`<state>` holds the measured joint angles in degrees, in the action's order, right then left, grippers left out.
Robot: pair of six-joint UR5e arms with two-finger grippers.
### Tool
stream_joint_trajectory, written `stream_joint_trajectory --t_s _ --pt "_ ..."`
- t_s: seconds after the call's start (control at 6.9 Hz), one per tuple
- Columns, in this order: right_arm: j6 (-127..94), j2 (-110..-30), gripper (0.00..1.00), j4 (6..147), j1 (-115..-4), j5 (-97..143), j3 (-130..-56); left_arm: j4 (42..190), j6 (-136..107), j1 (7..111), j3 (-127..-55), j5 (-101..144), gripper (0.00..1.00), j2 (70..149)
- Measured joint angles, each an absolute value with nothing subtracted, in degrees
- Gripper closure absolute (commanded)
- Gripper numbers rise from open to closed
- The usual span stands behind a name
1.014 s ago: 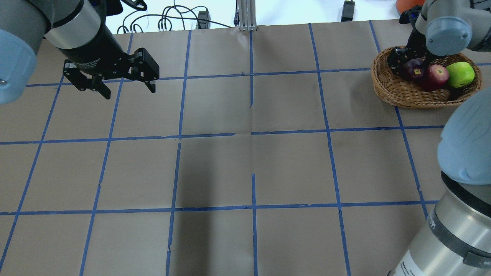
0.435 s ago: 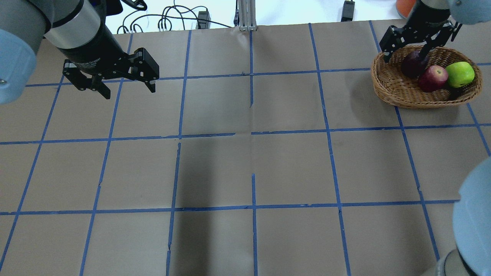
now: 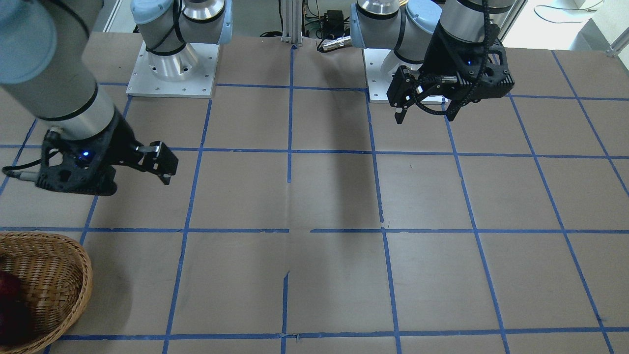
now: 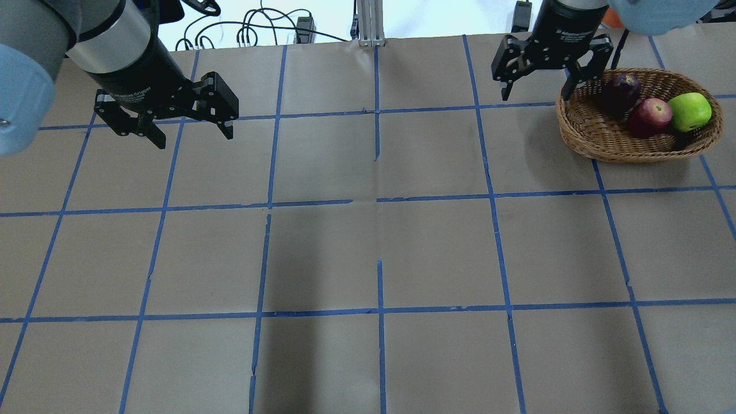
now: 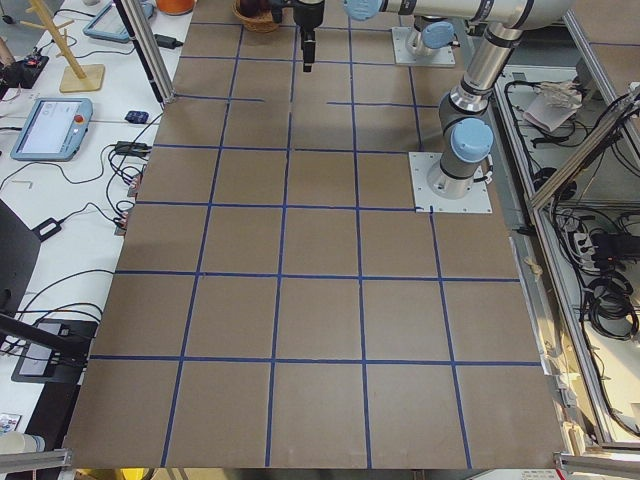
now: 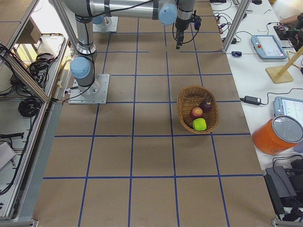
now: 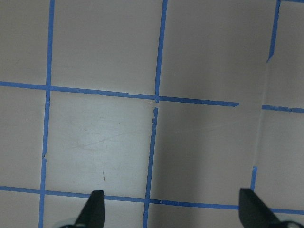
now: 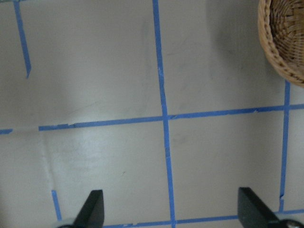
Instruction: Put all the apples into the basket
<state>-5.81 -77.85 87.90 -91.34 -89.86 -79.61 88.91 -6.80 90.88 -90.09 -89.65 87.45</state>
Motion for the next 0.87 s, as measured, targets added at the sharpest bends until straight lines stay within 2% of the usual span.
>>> stream_joint_trajectory --t_s 0.43,0.87 --pt "-8.3 -83.3 0.00 82.8 -93.7 -89.9 -83.0 88.9 -6.8 90.9 -90.1 -89.6 0.00 87.4" --pt "-4.1 -84.5 0.00 83.5 -90.9 -90.0 -85.2 88.9 -6.8 90.9 -90.1 -89.6 0.00 87.5"
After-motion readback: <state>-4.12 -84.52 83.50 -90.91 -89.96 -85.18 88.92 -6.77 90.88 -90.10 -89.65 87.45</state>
